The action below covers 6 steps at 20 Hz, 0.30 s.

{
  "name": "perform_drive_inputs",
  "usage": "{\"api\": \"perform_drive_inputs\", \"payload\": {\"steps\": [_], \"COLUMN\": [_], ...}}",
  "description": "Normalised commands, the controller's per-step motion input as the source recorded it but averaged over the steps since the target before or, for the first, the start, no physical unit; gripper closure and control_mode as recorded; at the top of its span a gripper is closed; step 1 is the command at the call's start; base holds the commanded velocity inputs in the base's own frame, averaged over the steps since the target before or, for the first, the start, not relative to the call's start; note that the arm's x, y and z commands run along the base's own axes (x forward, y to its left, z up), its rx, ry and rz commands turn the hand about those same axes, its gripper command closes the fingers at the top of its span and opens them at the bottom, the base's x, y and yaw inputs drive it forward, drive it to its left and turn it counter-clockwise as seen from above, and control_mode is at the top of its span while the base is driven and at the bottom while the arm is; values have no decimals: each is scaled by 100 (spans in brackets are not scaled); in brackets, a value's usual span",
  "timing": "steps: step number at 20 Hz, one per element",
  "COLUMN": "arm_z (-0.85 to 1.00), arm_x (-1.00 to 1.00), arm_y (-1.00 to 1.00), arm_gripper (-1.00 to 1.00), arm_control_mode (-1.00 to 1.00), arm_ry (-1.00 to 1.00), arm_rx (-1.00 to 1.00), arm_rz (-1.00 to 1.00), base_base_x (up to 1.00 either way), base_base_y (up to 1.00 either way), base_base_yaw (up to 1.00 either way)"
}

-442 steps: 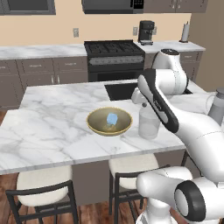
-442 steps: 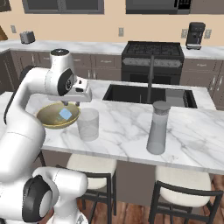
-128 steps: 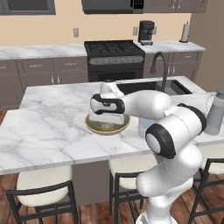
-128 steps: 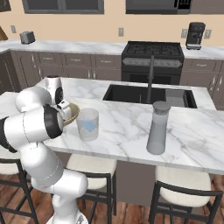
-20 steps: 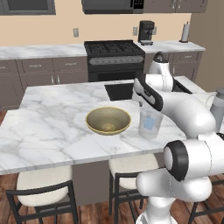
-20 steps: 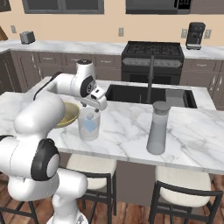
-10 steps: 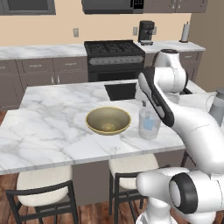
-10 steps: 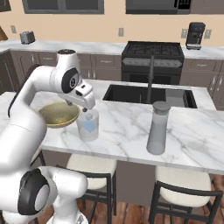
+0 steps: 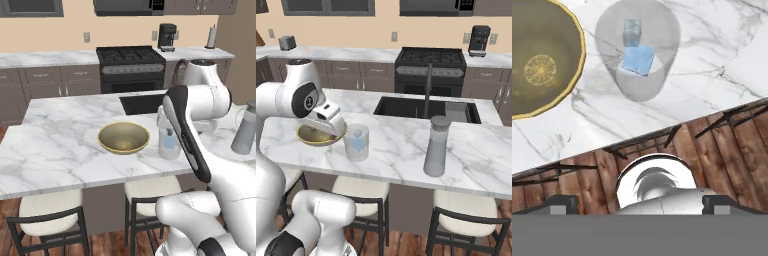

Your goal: There are two ice cubes in the ice bowl. Place both ice cubes in the glass cup.

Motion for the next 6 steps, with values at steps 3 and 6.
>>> {"api": "perform_drive_inputs", "payload": {"steps": [3, 6], "arm_z": [-60, -16], "arm_x": [-100, -67], "arm_y": [-69, -46], "arm_gripper": [-100, -100], "arm_control_mode": [-100, -100], "arm_ry": [-24, -29], "arm_rx": [0, 0], "arm_rz": [0, 0], "base_base_x": [0, 0], "base_base_y": [0, 0], "base_base_yaw": [0, 0]}}
